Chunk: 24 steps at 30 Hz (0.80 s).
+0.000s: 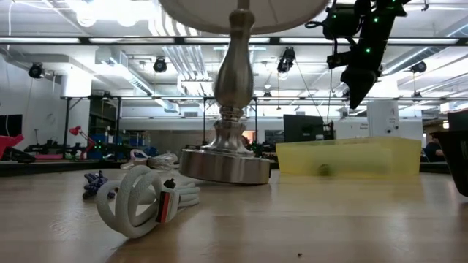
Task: Pick and place items into bin
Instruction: Put the dark blue USB cable into the yellow bin
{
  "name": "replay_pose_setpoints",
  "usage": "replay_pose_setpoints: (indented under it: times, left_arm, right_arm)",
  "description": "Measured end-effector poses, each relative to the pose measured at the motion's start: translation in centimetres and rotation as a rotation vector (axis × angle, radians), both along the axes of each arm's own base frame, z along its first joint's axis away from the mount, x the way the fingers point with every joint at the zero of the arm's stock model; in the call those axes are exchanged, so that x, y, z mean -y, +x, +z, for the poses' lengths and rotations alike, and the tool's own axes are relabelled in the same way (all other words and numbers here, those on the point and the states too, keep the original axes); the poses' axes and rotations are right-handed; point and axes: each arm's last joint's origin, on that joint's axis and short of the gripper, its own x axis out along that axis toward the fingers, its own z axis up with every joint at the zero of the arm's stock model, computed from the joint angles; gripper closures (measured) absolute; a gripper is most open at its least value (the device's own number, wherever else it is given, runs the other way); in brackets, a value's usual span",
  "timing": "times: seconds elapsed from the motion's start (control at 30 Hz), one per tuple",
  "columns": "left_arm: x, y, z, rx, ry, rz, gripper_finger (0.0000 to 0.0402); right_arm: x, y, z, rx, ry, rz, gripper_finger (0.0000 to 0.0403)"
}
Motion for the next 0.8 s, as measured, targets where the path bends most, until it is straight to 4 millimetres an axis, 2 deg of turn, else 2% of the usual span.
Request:
replay_pose_setpoints:
  times: [0.07,0.23,0.43,0.63,0.8]
  left_arm:
    - [-0.5,-1.0,0.0,0.001,0.012,0.075,0.0259]
    - [-1.1,-3.2,0.3,0.035,0.000,0.119,0.0259]
    - [-1.0,-3.8,0.4,0.042,-0.020,0.050,0.0259]
    - [-0.2,-3.2,0.2,0.014,-0.073,-0.106,0.0259]
    - [0.5,-2.8,-0.3,-0.065,-0.257,-0.251,0.0259]
  right_arm:
    - [0.2,0.3,0.7,0.043,-0.015,-0.003,0.0218]
    - [0.8,1.8,4.4,0.229,-0.094,0.092,0.0218]
    - [0.9,2.1,6.8,0.299,-0.142,0.165,0.0218]
    - [0.8,2.1,6.6,0.297,-0.126,0.161,0.0219]
    - [0.7,2.0,5.5,0.265,-0.102,0.160,0.0219]
